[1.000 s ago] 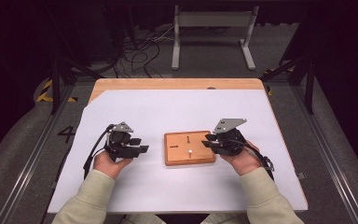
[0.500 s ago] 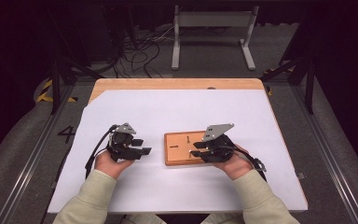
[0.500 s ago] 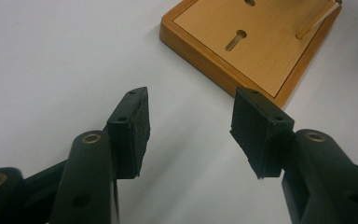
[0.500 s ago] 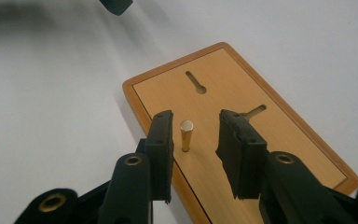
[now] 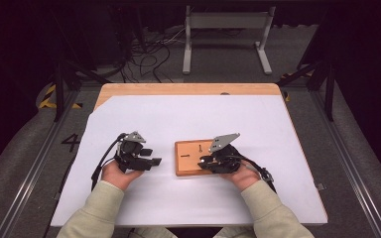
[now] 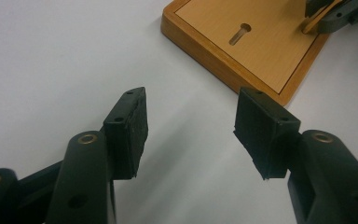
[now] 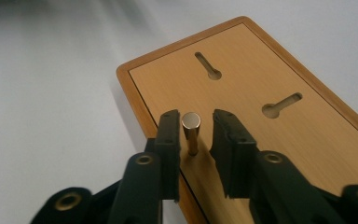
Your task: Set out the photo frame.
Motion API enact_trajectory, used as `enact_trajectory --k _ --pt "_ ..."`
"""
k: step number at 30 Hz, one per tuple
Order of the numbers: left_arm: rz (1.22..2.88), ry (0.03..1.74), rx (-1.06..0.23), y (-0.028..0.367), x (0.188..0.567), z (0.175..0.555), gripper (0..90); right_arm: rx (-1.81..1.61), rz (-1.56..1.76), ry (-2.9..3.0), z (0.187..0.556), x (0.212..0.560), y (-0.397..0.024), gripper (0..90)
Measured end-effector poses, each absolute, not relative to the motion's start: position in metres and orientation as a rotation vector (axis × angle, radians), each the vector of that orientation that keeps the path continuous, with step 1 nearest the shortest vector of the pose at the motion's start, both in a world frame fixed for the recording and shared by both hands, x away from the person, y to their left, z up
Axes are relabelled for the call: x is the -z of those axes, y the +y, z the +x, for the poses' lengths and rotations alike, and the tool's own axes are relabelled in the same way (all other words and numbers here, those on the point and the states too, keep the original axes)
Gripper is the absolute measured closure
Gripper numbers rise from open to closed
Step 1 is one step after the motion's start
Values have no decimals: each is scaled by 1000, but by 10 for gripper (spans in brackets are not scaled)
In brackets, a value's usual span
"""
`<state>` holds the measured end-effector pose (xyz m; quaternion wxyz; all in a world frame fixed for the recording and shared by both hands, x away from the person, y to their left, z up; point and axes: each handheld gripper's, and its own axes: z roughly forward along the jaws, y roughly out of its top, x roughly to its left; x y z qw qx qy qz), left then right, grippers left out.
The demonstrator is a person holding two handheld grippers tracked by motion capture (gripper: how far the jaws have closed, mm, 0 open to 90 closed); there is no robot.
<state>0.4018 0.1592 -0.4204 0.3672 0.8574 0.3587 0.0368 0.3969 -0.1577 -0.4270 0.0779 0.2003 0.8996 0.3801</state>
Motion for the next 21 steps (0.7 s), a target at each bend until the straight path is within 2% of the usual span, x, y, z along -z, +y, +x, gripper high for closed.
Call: enact_trajectory --k 5,21 --pt "2204 917 -94 159 420 402 437 -1120 553 2681 394 426 -155 828" --pt "2200 913 -74 156 420 402 413 -1044 382 2584 380 430 -152 836"
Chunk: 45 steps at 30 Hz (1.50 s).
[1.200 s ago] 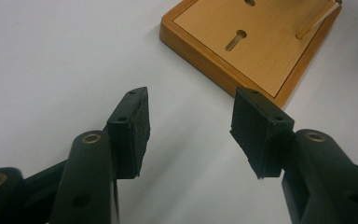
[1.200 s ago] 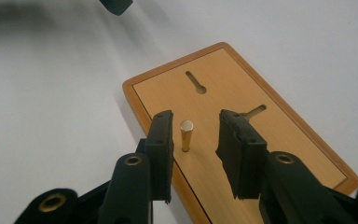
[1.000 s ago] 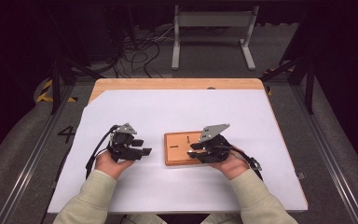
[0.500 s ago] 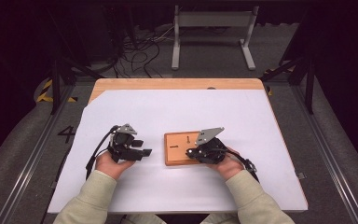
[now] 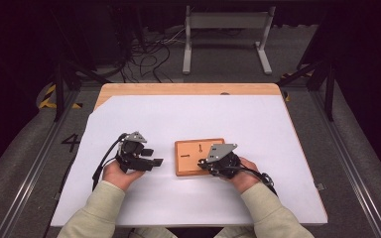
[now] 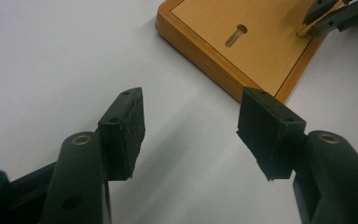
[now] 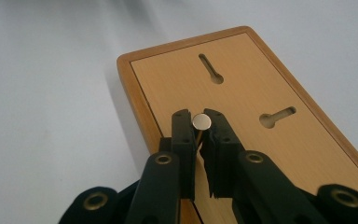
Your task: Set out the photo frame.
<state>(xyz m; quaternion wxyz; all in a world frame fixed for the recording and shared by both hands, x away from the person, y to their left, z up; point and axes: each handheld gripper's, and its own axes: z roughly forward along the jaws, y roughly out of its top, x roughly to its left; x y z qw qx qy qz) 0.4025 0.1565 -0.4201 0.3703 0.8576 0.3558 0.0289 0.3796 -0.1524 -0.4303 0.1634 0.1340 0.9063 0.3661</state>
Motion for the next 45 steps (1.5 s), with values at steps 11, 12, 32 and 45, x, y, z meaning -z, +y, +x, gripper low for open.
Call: enact_trajectory --k 11,12,32,45 --pt "2195 886 -63 149 417 405 413 -931 259 2494 358 432 -149 842" --pt "2198 885 -63 149 417 405 413 -928 249 2486 356 432 -149 842" --pt "2100 883 -20 129 407 413 318 -905 219 2325 330 445 -147 843" --pt "2059 897 5 108 408 427 271 -880 207 2246 318 452 -145 842"
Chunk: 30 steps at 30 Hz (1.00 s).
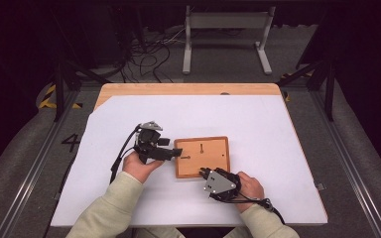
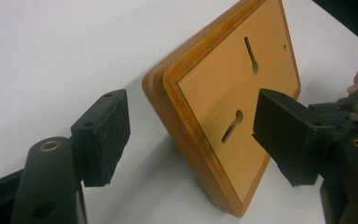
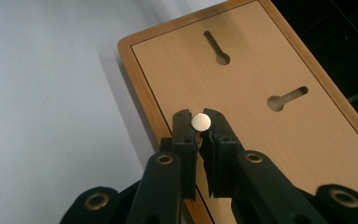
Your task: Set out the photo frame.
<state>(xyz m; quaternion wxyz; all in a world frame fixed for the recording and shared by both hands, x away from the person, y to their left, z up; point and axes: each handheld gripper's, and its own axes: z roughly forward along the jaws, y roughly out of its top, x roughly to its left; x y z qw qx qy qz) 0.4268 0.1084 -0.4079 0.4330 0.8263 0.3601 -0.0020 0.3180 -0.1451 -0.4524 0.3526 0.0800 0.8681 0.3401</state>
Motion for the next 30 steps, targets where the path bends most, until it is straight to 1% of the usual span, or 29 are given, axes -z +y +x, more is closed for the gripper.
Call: enact_trajectory --k 7,12,20,30 --pt "2057 909 12 98 412 433 224 -882 211 2218 315 455 -145 842" --pt "2062 903 13 92 415 436 215 -884 217 2207 313 457 -145 842" --pt "2048 918 85 89 423 442 202 -887 217 2196 313 458 -145 842" --pt "2041 913 131 86 429 445 203 -882 221 2189 311 459 -145 841"
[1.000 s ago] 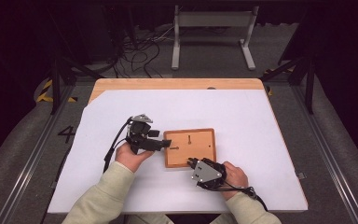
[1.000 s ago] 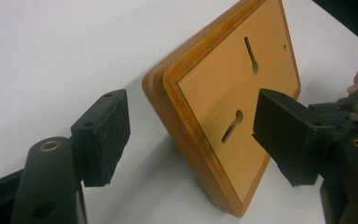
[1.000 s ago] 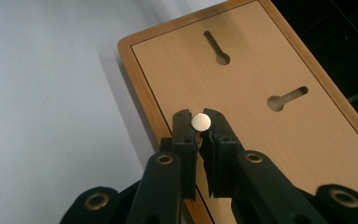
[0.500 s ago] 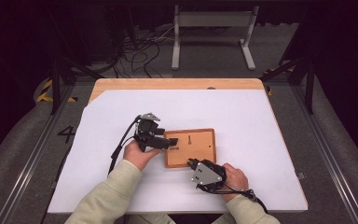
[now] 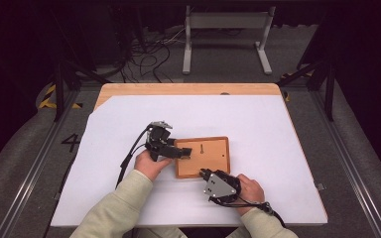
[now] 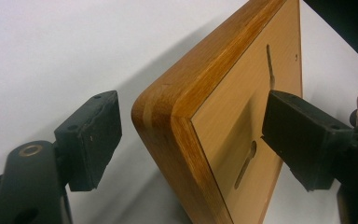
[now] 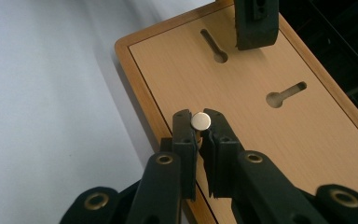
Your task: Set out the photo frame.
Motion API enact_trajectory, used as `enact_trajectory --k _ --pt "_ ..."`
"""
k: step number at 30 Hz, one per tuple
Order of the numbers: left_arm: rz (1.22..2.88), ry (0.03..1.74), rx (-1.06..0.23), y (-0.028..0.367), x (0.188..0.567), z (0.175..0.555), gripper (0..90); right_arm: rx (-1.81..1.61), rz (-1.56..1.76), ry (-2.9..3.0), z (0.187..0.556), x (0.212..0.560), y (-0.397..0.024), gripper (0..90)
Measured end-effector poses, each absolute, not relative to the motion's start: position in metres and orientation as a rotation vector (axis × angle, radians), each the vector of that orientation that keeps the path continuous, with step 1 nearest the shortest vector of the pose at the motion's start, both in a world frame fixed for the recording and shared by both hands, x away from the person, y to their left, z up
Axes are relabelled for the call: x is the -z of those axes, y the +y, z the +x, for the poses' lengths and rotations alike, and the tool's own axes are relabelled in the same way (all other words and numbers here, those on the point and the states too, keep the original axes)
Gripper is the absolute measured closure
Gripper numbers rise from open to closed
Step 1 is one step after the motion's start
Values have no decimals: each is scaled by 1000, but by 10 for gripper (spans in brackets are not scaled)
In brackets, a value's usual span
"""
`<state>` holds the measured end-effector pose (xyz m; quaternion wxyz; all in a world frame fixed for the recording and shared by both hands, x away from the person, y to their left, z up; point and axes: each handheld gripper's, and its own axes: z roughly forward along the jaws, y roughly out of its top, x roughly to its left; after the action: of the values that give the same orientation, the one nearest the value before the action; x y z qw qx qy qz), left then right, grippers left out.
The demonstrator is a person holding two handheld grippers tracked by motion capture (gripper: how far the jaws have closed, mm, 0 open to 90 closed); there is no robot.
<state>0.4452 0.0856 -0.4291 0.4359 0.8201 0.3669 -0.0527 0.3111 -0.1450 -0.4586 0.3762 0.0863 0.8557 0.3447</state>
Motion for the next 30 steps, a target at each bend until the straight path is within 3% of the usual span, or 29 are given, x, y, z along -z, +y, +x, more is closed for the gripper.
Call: enact_trajectory --k 24,26,30 --pt "2038 886 157 81 430 444 337 -878 221 2186 311 459 -145 835" --pt "2032 884 157 82 430 444 340 -878 198 2240 313 457 -146 721" --pt "2030 874 162 83 429 444 354 -1011 197 2300 314 446 -150 589"
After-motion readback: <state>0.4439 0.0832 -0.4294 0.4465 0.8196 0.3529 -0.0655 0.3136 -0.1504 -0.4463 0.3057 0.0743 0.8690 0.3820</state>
